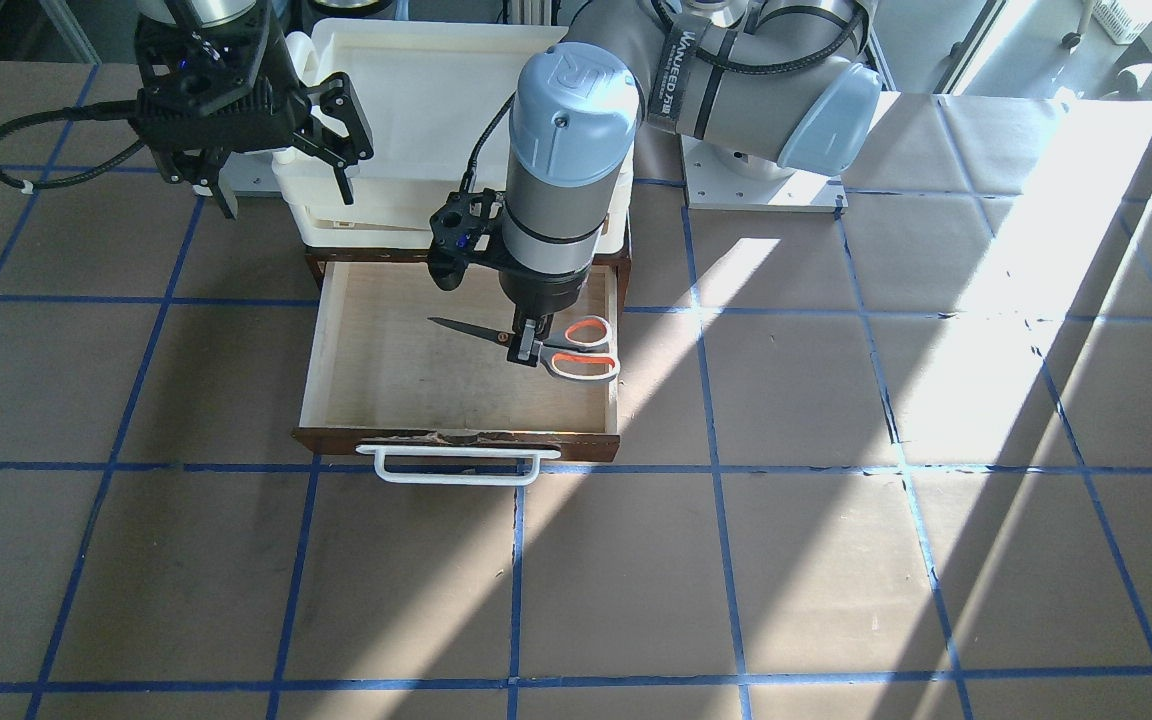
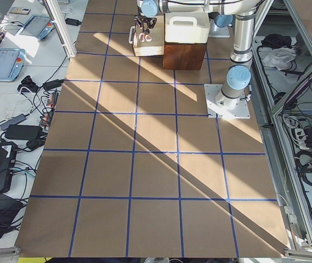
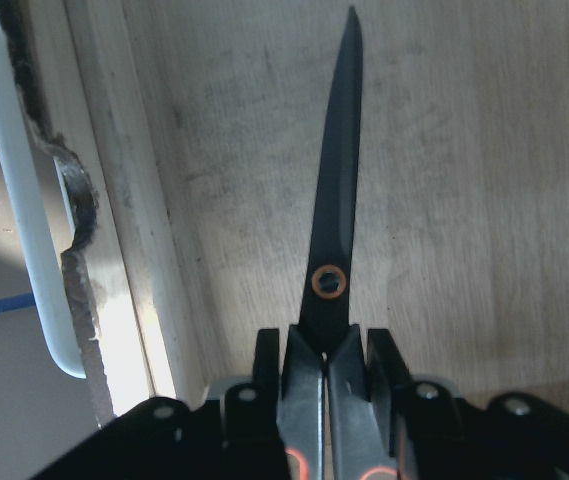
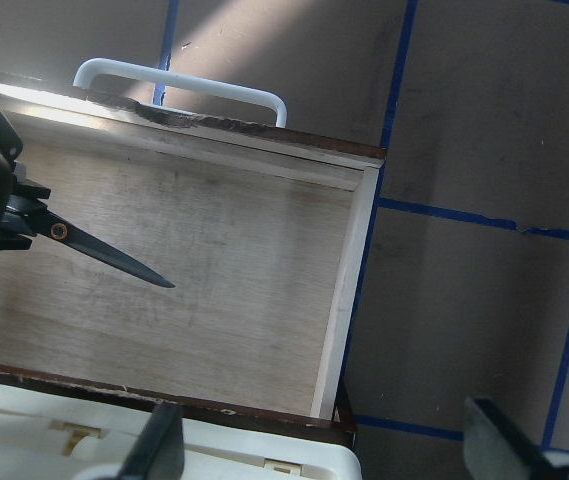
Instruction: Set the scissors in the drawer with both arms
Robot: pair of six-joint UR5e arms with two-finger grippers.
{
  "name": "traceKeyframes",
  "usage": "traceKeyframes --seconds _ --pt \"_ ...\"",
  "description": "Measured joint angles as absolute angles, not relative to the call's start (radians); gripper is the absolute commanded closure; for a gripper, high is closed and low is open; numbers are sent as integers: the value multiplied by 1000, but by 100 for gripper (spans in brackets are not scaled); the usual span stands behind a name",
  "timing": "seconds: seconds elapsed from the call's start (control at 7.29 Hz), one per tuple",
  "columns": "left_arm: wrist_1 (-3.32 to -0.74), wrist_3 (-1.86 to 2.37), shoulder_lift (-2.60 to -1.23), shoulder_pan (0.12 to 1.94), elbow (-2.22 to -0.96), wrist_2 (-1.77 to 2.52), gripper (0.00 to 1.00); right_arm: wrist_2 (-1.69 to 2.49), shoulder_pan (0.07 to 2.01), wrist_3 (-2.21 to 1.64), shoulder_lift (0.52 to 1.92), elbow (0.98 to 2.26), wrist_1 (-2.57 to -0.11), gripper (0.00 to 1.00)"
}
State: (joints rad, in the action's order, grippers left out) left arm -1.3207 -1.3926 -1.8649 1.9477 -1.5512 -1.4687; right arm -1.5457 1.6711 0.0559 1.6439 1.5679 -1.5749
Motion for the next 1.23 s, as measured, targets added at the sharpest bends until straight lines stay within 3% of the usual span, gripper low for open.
traceKeyframes --seconds 0.41,0.55,0.82,0.96,1.1,1.23 --pt "-1315 -1427 -1886 1954 -1561 -1435 100 -1537 1667 11 1647 1565 -1567 0" --pt "-1312 -1434 -1893 1955 -1561 -1427 88 -1538 1666 10 1651 1562 -1561 0" --pt "-1302 -1437 -1902 1956 -1567 -1426 49 -1547 1662 12 1670 1560 -1556 0" --pt "-1292 -1433 -1905 1956 -1571 -1425 21 -1548 1654 12 1674 1560 -1554 0" --pt "-1285 -1427 -1905 1956 -1573 -1425 13 -1549 1642 12 1676 1560 -1549 0" --pt "-1279 -1423 -1904 1956 -1573 -1425 13 -1549 1636 10 1677 1561 -1546 0"
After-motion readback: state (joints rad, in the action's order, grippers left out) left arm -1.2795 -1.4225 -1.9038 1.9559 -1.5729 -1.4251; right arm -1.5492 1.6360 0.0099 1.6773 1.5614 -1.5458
